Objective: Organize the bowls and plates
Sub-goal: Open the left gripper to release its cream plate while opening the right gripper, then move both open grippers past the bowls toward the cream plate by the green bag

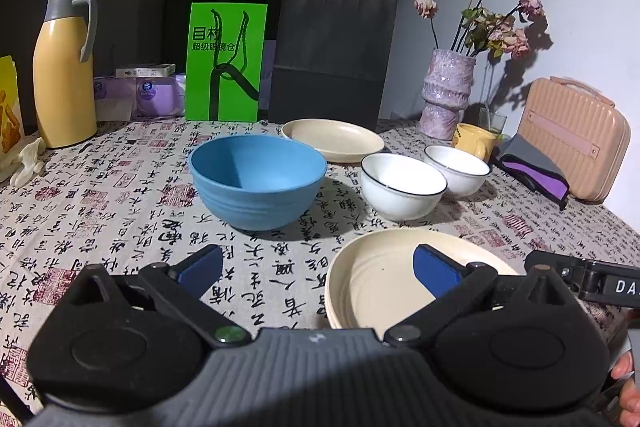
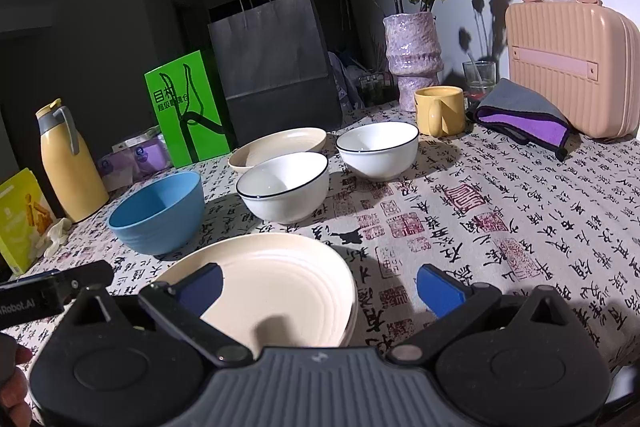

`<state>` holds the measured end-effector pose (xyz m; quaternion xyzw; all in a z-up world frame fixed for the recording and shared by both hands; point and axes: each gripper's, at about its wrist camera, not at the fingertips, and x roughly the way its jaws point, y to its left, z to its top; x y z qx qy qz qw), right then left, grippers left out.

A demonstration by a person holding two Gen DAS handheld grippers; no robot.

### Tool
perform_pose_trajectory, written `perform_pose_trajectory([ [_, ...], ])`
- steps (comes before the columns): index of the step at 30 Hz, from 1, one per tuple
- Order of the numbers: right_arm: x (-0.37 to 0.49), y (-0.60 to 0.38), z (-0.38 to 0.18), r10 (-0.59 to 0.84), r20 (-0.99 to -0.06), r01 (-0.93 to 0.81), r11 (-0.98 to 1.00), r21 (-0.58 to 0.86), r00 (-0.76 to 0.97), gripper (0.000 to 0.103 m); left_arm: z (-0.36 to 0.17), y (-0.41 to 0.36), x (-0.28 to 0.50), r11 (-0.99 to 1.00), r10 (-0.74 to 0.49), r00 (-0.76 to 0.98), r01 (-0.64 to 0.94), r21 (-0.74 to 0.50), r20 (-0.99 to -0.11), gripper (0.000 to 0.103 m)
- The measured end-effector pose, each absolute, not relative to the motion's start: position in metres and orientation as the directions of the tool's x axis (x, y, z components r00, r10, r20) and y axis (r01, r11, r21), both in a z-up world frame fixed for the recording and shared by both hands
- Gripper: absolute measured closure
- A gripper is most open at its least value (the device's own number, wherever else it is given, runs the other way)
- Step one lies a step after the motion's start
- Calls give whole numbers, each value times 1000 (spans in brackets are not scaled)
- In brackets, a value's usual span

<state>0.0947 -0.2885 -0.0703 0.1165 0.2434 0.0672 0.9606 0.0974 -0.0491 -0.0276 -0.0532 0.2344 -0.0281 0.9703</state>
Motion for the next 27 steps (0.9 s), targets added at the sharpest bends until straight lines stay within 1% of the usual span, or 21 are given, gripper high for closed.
perform_pose_trajectory([
  [27, 129, -288, -37, 225, -411, -131, 961, 245, 883, 0, 3, -51, 120, 989, -96, 904, 40, -143, -416, 0],
])
